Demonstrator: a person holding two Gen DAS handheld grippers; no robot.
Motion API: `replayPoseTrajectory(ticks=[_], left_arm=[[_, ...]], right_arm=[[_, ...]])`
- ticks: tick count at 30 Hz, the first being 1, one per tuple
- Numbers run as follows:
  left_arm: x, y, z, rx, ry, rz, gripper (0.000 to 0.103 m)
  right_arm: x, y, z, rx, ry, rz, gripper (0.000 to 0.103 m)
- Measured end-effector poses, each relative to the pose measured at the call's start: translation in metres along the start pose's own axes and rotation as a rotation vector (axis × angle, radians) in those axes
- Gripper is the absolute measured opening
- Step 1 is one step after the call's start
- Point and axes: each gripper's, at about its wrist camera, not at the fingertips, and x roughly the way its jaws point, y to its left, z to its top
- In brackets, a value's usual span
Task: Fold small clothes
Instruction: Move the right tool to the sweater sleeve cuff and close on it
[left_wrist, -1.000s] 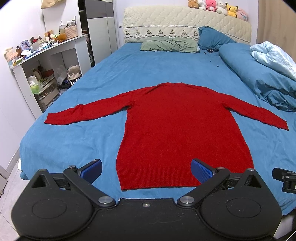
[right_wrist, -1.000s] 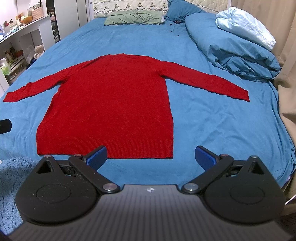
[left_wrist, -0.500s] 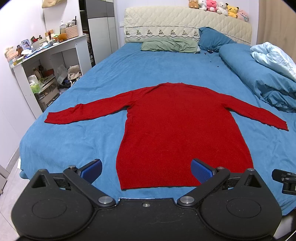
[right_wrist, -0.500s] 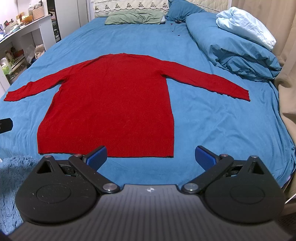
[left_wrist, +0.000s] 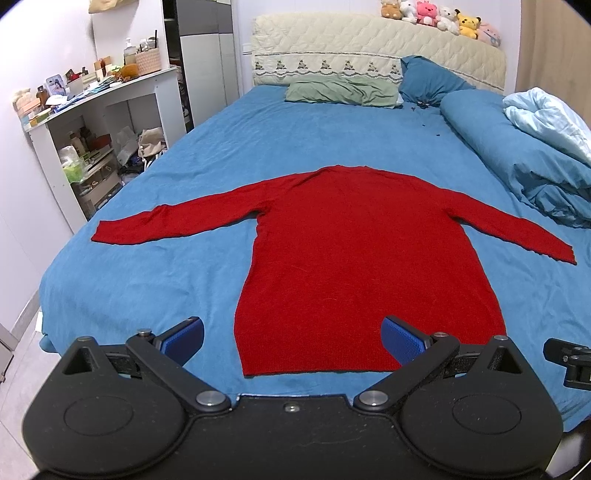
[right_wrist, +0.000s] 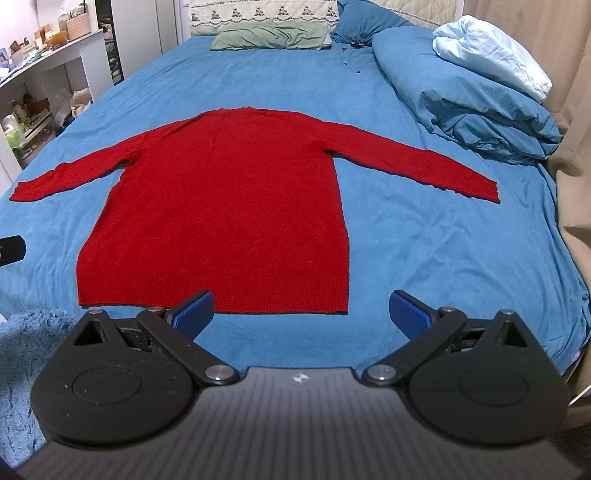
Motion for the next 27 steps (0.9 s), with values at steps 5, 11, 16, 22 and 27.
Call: replayPoseTrajectory(ticks=[5, 11, 16, 22, 27], left_arm=[[0.001, -0.002, 0.005, 0.007, -0.013, 0.017, 0.103], [0.002, -0.015, 0.058, 0.049, -0.13, 0.0, 0.103], [0.027, -0.045, 0.125, 0.09, -0.234, -0.051, 0.103], [0.093, -0.103, 0.195, 0.144, -0.268, -0.182, 0.103], [0.176, -0.147, 0.221, 0.155, -0.206, -0.295, 0.103]], right_arm=[[-0.005, -0.001, 0.005, 0.018, -0.006, 0.025, 0.103], [-0.008, -0.027, 0.039, 0.091, -0.066, 0.01, 0.103], [0.008, -0.074, 0.088, 0.176, -0.126, -0.065, 0.103], [0.051, -0.152, 0.136, 0.321, -0.164, -0.136, 0.103], [0.12, -0.208, 0.152, 0.431, -0.158, -0.188, 0.103]])
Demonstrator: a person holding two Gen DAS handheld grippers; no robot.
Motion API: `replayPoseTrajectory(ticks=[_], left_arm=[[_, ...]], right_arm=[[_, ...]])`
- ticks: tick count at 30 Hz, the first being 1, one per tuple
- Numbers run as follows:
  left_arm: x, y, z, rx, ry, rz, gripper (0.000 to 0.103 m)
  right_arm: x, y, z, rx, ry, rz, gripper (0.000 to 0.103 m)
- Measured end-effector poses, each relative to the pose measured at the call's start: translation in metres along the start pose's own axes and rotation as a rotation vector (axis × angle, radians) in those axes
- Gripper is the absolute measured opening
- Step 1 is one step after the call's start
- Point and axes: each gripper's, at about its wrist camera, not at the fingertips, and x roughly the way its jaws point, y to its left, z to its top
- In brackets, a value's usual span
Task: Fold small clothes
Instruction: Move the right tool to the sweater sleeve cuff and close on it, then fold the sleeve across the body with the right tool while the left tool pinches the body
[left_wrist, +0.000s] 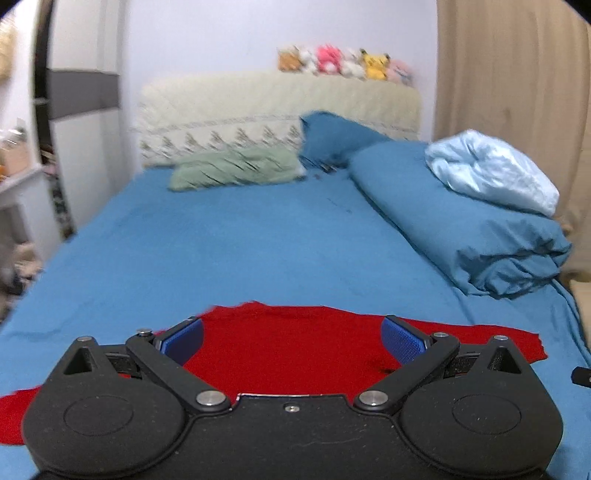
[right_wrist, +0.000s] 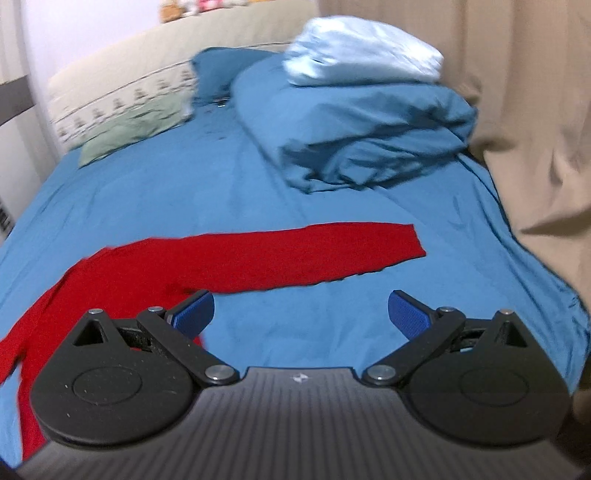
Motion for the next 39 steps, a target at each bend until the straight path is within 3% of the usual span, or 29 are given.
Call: replayPoseTrajectory(ticks=[6, 9, 12, 17, 23, 28, 33, 35, 39], left_arm=[[0.115, -0.03, -0.006, 0.006, 0.066, -0.094, 0.103], [0.172, -0.041, -0.017, -0.04, 0.15, -0.141, 0.103], [0.219, -0.05, -0.029, -0.051, 0.223, -0.134, 0.103], [0.271, -0.05, -0.055, -0.019, 0.28, -0.08, 0.103], [0.303, -0.037, -0.071, -0.032, 0.315, -0.046, 0.103], [0.314, -0.039, -0.072, 0.022, 0.314, -0.033, 0.103], [0.307, -0.025, -0.058, -0.009, 0.324, -0.058, 0.103], [0.292, -0.015, -0.049, 0.012, 0.283, -0.024, 0.103], [0.249, 0.018, -0.028, 0.022, 0.172, 0.04, 0.103]], right_arm=[[0.094, -0.037, -0.009, 0.107, -0.04, -0.052, 0.103], [0.136, -0.056, -0.016, 0.173, -0.057, -0.064, 0.103], [0.178, -0.072, -0.022, 0.215, -0.063, -0.084, 0.102], [0.239, -0.088, -0.034, 0.217, -0.067, -0.14, 0.082], [0.27, -0.1, -0.041, 0.298, -0.108, -0.143, 0.07], [0.281, -0.105, -0.027, 0.343, -0.108, -0.177, 0.022], [0.275, -0.095, -0.005, 0.325, -0.128, -0.168, 0.02], [0.262, -0.073, 0.017, 0.281, -0.169, -0.091, 0.02], [0.23, -0.005, 0.065, 0.182, -0.263, 0.179, 0.02]])
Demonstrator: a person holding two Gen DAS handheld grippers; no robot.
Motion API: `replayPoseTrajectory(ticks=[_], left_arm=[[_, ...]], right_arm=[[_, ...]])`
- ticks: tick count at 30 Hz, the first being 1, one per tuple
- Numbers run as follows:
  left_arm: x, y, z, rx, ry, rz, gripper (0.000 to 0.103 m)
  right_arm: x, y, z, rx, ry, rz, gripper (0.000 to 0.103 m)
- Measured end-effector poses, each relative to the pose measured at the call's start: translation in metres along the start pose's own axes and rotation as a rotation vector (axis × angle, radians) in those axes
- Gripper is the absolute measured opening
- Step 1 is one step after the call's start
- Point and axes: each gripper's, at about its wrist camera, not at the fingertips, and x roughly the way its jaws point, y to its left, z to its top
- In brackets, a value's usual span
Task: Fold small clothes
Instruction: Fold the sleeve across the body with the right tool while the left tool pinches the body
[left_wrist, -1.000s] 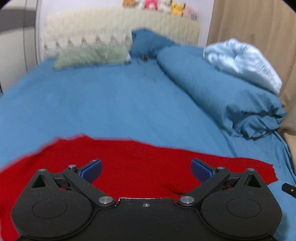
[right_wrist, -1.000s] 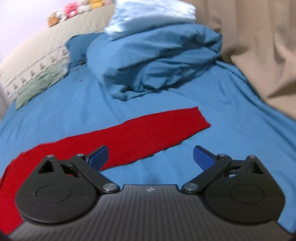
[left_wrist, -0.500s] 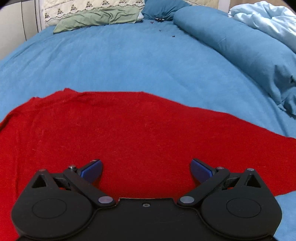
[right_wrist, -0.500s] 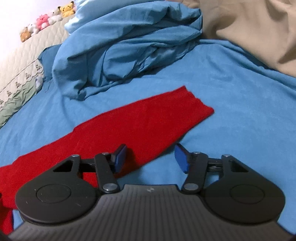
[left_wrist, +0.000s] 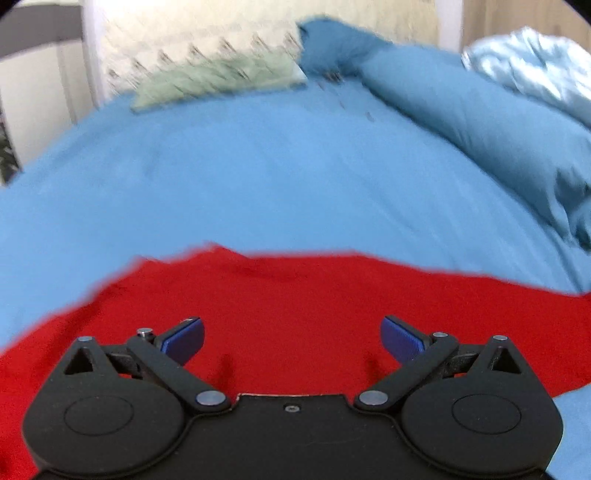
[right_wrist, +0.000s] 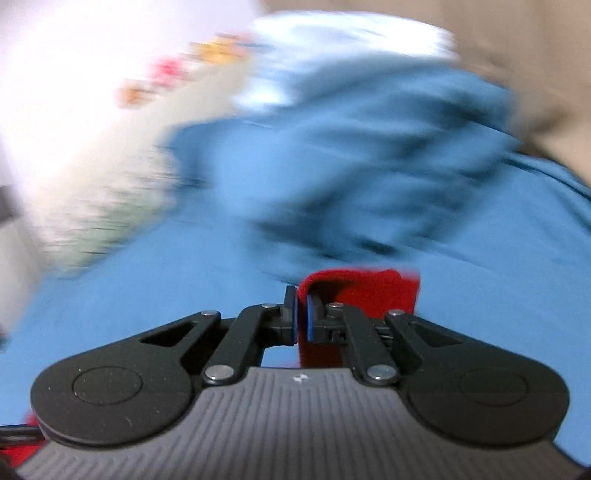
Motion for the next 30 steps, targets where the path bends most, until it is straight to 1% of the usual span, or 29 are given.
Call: replayPoseTrajectory(ticks=[3, 5, 6, 7, 8, 10, 11, 13, 15, 16, 17, 18, 20, 21, 22, 24, 26, 28, 29, 30], left_arm=[[-0.031, 0.038, 0.005, -0.047, -0.06, 0.033, 0.103], [-0.047, 0.066, 0.003, -0.091, -0.061, 0.052, 0.103], [-0.052, 0.078, 0.0, -0.116, -0.061, 0.055, 0.103], [-0.058, 0.092, -0.005, -0.143, -0.066, 0.059, 0.103], [-0.062, 0.106, -0.011, -0.172, -0.072, 0.069, 0.103], [-0.066, 0.127, -0.024, -0.213, -0.065, 0.086, 0.103], [-0.064, 0.134, -0.031, -0.227, -0.05, 0.087, 0.103], [-0.055, 0.146, -0.041, -0.24, -0.014, 0.071, 0.103], [-0.046, 0.147, -0.053, -0.233, 0.012, 0.045, 0.103], [-0.043, 0.148, -0.056, -0.226, 0.019, 0.034, 0.103], [-0.041, 0.147, -0.06, -0.217, 0.024, 0.017, 0.103], [-0.039, 0.145, -0.062, -0.209, 0.022, -0.009, 0.103], [-0.034, 0.139, -0.062, -0.199, 0.016, -0.06, 0.103], [-0.032, 0.136, -0.062, -0.193, 0.012, -0.088, 0.103], [-0.032, 0.133, -0.063, -0.186, 0.007, -0.108, 0.103], [-0.026, 0.124, -0.062, -0.158, 0.001, -0.161, 0.101], [-0.016, 0.107, -0.059, -0.106, 0.003, -0.204, 0.099], [-0.006, 0.091, -0.06, -0.042, 0.024, -0.226, 0.09], [0.001, 0.082, -0.059, -0.01, 0.04, -0.238, 0.081], [0.009, 0.076, -0.057, 0.016, 0.054, -0.247, 0.077]], right_arm=[[0.0, 0.084, 0.008, -0.118, -0.004, 0.224, 0.02], [0.005, 0.145, -0.005, -0.201, 0.023, 0.388, 0.02], [0.009, 0.171, -0.017, -0.238, 0.044, 0.455, 0.02], [0.013, 0.192, -0.031, -0.277, 0.064, 0.502, 0.02], [0.019, 0.22, -0.054, -0.338, 0.095, 0.544, 0.02], [0.032, 0.252, -0.098, -0.415, 0.172, 0.59, 0.02], [0.041, 0.267, -0.128, -0.46, 0.23, 0.605, 0.02], [0.053, 0.282, -0.175, -0.533, 0.323, 0.6, 0.02], [0.06, 0.289, -0.213, -0.567, 0.412, 0.59, 0.02], [0.061, 0.291, -0.224, -0.586, 0.421, 0.585, 0.02], [0.058, 0.292, -0.23, -0.606, 0.41, 0.58, 0.02], [0.055, 0.291, -0.233, -0.627, 0.394, 0.581, 0.023], [0.053, 0.289, -0.23, -0.649, 0.384, 0.588, 0.041], [0.048, 0.287, -0.228, -0.66, 0.379, 0.591, 0.063], [0.043, 0.283, -0.224, -0.67, 0.355, 0.587, 0.081], [0.03, 0.268, -0.216, -0.703, 0.296, 0.562, 0.084], [0.016, 0.249, -0.207, -0.714, 0.272, 0.524, 0.084], [0.004, 0.231, -0.201, -0.687, 0.27, 0.49, 0.084], [-0.001, 0.223, -0.198, -0.667, 0.273, 0.471, 0.084], [-0.003, 0.217, -0.195, -0.651, 0.281, 0.454, 0.084]])
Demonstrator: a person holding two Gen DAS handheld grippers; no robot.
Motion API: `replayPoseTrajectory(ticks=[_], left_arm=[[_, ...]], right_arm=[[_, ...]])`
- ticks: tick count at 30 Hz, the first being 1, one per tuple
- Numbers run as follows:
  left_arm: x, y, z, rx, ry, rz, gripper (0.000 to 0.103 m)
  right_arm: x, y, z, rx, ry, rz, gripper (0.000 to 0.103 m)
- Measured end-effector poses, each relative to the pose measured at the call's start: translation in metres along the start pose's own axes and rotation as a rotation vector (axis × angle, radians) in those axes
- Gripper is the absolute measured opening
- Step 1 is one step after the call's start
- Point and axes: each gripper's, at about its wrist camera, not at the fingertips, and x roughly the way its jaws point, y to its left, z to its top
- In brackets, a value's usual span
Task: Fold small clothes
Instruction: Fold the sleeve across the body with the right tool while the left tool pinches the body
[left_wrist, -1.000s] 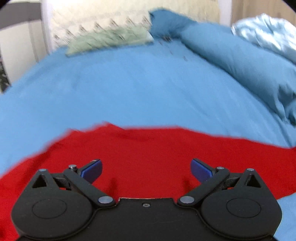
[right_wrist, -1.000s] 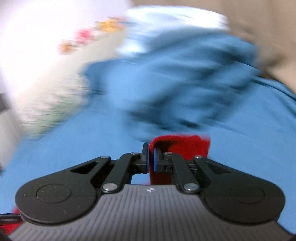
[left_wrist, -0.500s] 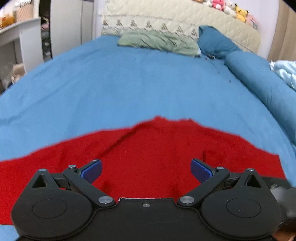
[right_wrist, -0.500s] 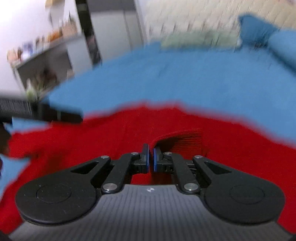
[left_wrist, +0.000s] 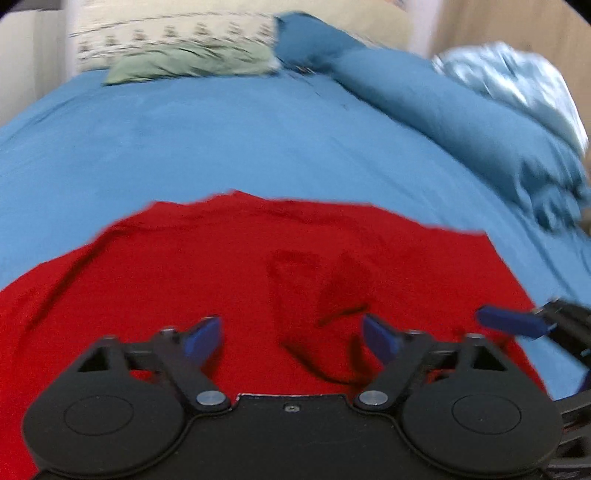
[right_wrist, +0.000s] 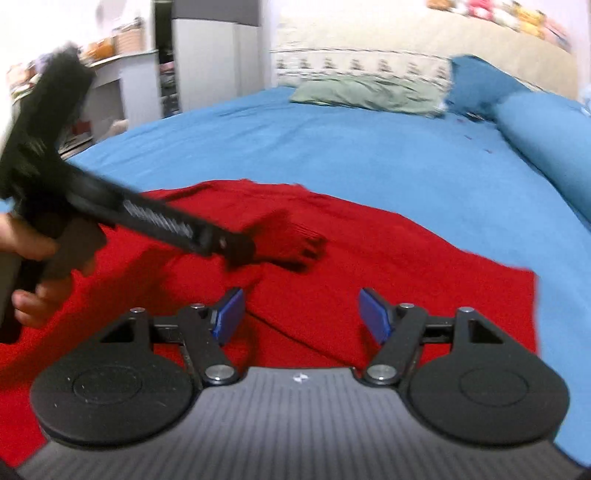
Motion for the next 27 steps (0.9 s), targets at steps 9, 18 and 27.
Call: replayPoseTrajectory(ticks=[9, 18, 27], left_arm=[[0.013, 0.025, 0.008, -0.145, -0.033, -0.015, 0.022], [0.0, 0.055, -0.017, -0.255, -0.07, -0.049, 0.022], [-0.04, 0.05, -0.001, -0.25, -0.253, 0.009, 0.004]], right_arm=[[-0.042, -0.029, -0.005, 0.131, 0.009, -0.071, 0.084], [-0.054, -0.066, -0.028, 0.275, 0.035, -0.219, 0.093], [-0.043, -0.078, -0.048, 0.253, 0.104, -0.346, 0.1]])
